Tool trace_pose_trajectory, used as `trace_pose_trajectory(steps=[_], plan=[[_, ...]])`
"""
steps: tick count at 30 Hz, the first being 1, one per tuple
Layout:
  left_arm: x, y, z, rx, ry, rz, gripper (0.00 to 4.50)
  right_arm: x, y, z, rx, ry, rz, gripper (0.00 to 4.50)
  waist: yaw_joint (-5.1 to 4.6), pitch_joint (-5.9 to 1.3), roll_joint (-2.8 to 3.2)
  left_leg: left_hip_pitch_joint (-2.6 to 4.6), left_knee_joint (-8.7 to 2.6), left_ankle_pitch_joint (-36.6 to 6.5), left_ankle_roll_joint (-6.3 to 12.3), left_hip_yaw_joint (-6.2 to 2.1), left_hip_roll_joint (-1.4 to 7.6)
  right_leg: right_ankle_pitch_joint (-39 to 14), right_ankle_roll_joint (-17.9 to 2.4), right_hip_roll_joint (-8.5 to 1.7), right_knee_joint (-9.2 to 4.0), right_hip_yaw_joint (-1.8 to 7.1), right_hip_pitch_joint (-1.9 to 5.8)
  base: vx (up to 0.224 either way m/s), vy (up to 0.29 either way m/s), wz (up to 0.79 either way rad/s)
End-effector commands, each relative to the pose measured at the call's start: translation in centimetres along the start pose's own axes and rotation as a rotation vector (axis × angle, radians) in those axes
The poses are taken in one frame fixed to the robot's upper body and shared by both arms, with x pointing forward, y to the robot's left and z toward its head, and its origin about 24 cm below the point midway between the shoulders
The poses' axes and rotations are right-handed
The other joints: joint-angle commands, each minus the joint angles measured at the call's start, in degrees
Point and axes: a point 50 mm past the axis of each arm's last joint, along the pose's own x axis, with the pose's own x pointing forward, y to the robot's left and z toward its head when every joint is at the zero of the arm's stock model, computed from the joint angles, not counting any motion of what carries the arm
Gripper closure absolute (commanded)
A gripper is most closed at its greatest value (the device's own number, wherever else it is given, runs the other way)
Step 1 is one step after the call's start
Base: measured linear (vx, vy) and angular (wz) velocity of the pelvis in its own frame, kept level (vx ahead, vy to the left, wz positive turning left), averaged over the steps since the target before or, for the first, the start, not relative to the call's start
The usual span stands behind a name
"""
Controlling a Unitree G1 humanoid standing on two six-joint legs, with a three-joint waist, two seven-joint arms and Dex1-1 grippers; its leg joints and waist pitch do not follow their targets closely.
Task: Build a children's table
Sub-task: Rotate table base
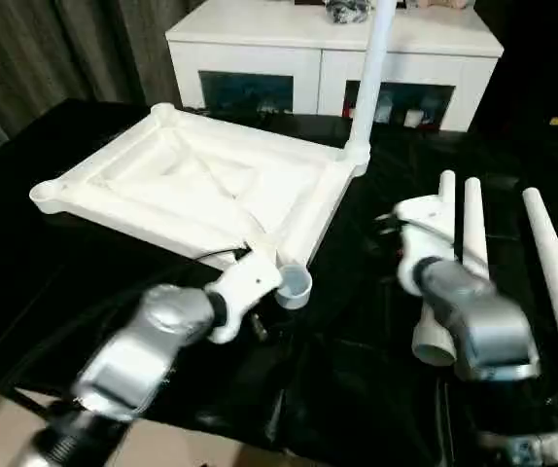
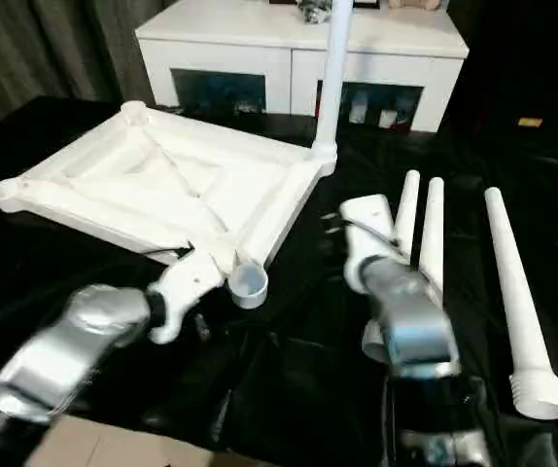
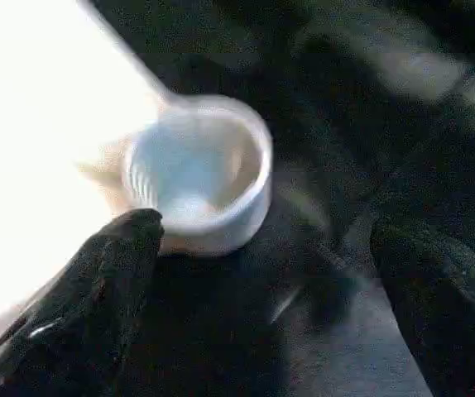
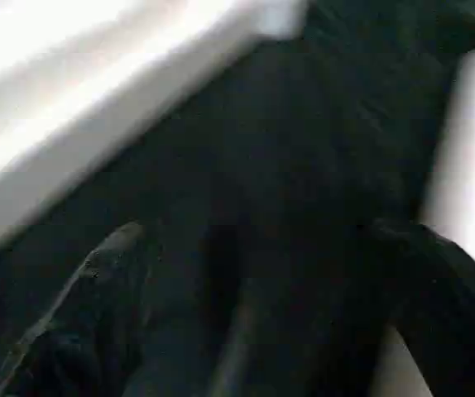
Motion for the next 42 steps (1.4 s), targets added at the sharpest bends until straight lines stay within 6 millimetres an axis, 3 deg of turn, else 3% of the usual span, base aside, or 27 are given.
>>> trace_pose_trajectory(steps=[1,6,11,18,28,32,42], plan=[[-0.9,0.3,1.3,0.019,-0.079,-0.002,0.0,-0.1,-0.7,0.2,0.037,0.038,-0.047,0.14,-0.19,-3.31,0.1,0.25,-4.56,-13.5,-1.81,-0.23,0.83,-15.3,-9.8,-1.73,-3.9,2.13,2.98,0.0,0.0,0.0],[-1.4,0.6,2.5,0.019,-0.136,-0.002,0.0,-0.2,-1.1,-0.2,0.088,0.125,-0.072,0.14,-0.11,-3.36,-0.22,0.39,-4.47,-12.0,-1.97,-0.05,0.65,-14.2,-9.6,-1.69,-3.74,2.22,3.19,0.0,0.0,0.0],[-1.6,0.0,3.4,0.006,-0.197,-0.066,0.0,0.0,-1.5,-1.1,0.117,0.195,-0.112,0.14,-0.07,-3.29,-0.16,0.57,-4.54,-12.5,-2.71,-0.01,0.67,-15.4,-9.3,-1.72,-3.76,2.23,3.1,0.0,0.0,0.0],[-1.6,-0.3,3.4,0.013,-0.188,-0.09,0.0,0.2,-1.9,-2.6,0.137,0.262,-0.143,0.14,-0.17,-3.1,-0.02,0.77,-4.68,-15.2,-3.17,-0.13,0.47,-20.5,-6.8,-1.66,-4.33,2.16,2.93,0.0,0.0,0.0],[-1.6,-0.7,3.0,0.008,-0.162,-0.121,0.0,0.5,-2.6,-5.2,0.174,0.363,-0.142,0.14,-0.34,-3.01,0.05,0.95,-4.74,-16.7,-3.13,-0.15,0.5,-21.0,-6.9,-1.59,-4.55,2.04,2.8,0.0,0.0,0.0],[-1.6,-0.5,3.0,0.013,-0.156,-0.106,0.0,0.5,-2.6,-5.4,0.173,0.363,-0.148,0.59,-0.42,-2.85,-0.05,1.17,-4.83,-19.2,-3.23,-0.32,0.46,-25.9,-5.3,-1.67,-5.15,1.85,2.57,0.0,0.0,0.0],[-1.6,-0.3,3.0,0.009,-0.151,-0.096,0.0,0.7,-2.6,-4.7,0.179,0.322,-0.148,1.37,-0.42,-2.92,-0.12,1.01,-4.89,-18.6,-3.25,-0.37,0.49,-25.4,-5.0,-1.64,-5.09,1.85,2.51,0.0,0.0,0.0]])
